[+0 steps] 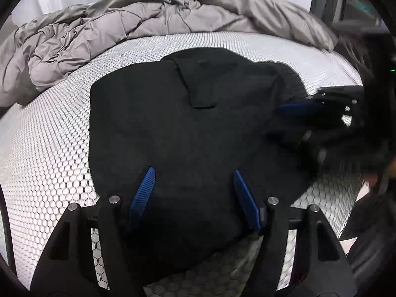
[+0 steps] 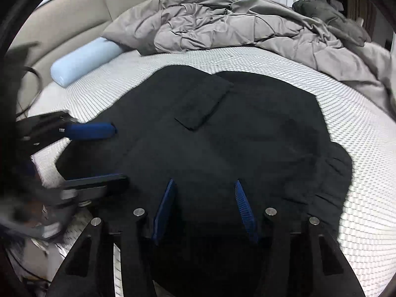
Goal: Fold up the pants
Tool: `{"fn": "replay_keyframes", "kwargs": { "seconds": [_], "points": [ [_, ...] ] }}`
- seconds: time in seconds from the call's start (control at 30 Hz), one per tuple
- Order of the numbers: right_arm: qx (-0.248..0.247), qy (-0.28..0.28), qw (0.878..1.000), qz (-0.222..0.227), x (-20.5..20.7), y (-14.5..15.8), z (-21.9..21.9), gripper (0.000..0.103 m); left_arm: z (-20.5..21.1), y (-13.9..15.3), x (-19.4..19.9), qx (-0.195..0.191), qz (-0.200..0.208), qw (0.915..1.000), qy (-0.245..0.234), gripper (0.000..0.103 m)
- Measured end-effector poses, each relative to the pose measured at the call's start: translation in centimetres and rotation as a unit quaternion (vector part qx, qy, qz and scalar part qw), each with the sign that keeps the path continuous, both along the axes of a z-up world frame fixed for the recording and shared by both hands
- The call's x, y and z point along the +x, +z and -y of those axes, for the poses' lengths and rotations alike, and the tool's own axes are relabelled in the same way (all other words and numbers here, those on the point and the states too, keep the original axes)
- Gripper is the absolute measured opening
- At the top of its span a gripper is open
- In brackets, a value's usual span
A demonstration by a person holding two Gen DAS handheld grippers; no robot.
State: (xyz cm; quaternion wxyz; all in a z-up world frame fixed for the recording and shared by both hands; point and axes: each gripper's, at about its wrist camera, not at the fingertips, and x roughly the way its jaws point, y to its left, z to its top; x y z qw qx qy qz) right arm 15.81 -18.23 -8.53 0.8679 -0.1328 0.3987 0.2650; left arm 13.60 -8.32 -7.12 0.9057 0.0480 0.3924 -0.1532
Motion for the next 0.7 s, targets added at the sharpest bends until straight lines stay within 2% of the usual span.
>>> {"fn": "replay_keyframes", "kwargs": {
  "seconds": [0.07, 0.13, 0.23, 0.27, 0.37, 0.43, 0.47, 0.53, 0.57, 0.63, 0.7],
  "points": [
    [-0.035, -0.019, 0.999, 0.014, -0.2, 0.1, 1.6, 0.038, -0.5, -0.1, -0.9, 0.0, 0.008, 0.9999, -0.008, 0.064],
    [-0.044, -0.023, 0.999, 0.02, -1.1, 0.4, 4.1, 0.03, -0.6, 0.1, -1.4, 0.001, 0.008, 1.0, -0.005, 0.064],
    [-0.043, -0.025, 0.998, 0.037, -2.3, 1.4, 5.7, 0.034, -0.8, 1.7, -2.1, 0.004, 0.012, 0.9999, 0.006, 0.064],
    [-0.039, -0.021, 0.998, 0.04, -2.5, 1.8, 5.8, 0.034, -0.7, 2.7, -2.6, -0.007, 0.025, 0.9996, 0.003, 0.064],
    [0.009, -0.016, 0.999, 0.048, -3.0, 3.6, 6.1, 0.037, -0.4, 4.2, -2.9, -0.02, 0.042, 0.9988, -0.017, 0.072],
    [0.036, -0.004, 0.998, 0.044, -2.8, 4.1, 4.6, 0.037, 1.1, 3.7, -1.9, -0.011, 0.031, 0.9989, -0.033, 0.072],
    [0.044, 0.001, 0.998, 0.041, -2.6, 4.0, 3.6, 0.037, 1.8, 2.5, -0.8, -0.006, 0.008, 0.9989, -0.046, 0.072],
    [0.055, 0.015, 0.998, 0.014, -1.5, 2.6, 1.4, 0.038, 1.7, 0.4, 0.7, 0.006, -0.02, 0.9993, -0.031, 0.072],
    [0.045, 0.017, 0.999, 0.0, -1.2, 1.8, 0.9, 0.039, 1.2, -0.1, 0.6, 0.001, -0.016, 0.9994, -0.03, 0.072],
    [-0.005, 0.019, 1.0, -0.016, -0.8, -0.5, 0.3, 0.039, 0.0, -0.1, -0.5, 0.002, -0.002, 0.9996, -0.028, 0.072],
    [-0.056, 0.027, 0.998, 0.019, -1.9, -0.5, 1.1, 0.039, -1.8, 0.1, -2.0, -0.007, 0.005, 0.9998, -0.02, 0.072]
  ]
}}
